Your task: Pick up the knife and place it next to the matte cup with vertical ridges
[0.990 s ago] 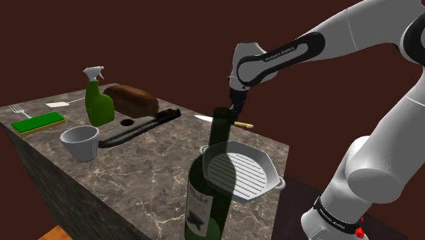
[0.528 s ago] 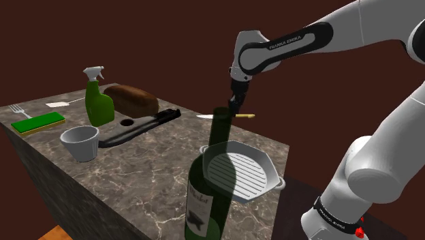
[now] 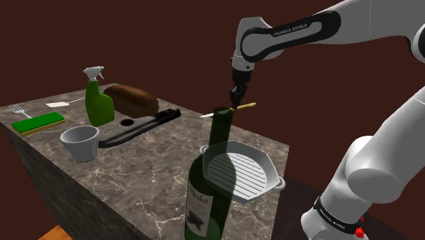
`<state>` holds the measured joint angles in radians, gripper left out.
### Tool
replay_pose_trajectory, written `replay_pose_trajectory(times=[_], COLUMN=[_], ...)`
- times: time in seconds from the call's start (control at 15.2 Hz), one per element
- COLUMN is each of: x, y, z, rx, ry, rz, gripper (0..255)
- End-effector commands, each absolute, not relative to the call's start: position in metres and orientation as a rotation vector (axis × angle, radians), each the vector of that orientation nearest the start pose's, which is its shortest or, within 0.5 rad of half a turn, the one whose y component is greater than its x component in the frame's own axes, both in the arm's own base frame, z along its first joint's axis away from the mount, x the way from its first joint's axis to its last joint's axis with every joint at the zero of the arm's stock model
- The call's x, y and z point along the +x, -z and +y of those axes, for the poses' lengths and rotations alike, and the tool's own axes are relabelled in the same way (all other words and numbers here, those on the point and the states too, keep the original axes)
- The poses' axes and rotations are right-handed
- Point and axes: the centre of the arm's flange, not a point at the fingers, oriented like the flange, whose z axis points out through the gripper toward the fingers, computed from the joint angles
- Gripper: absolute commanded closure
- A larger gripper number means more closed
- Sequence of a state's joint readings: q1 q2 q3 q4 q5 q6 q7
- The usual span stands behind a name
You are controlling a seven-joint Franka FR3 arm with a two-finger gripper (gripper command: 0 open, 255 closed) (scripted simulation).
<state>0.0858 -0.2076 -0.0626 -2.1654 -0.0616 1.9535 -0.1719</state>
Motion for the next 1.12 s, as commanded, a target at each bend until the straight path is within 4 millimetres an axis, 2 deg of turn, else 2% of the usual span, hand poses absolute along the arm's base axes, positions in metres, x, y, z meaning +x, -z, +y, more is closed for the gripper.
replay_pose_trajectory(times=[0.0, 0.4, 1.06], x=[0.489, 0.489, 0.47], y=[-0.496, -0.527, -0.527], z=[0.004, 0.004, 0.135], rx=[-3.167, -3.167, -3.167], ry=[-0.003, -0.003, -0.003], rz=[-0.342, -0.342, -0.342], gripper=[255, 255, 255])
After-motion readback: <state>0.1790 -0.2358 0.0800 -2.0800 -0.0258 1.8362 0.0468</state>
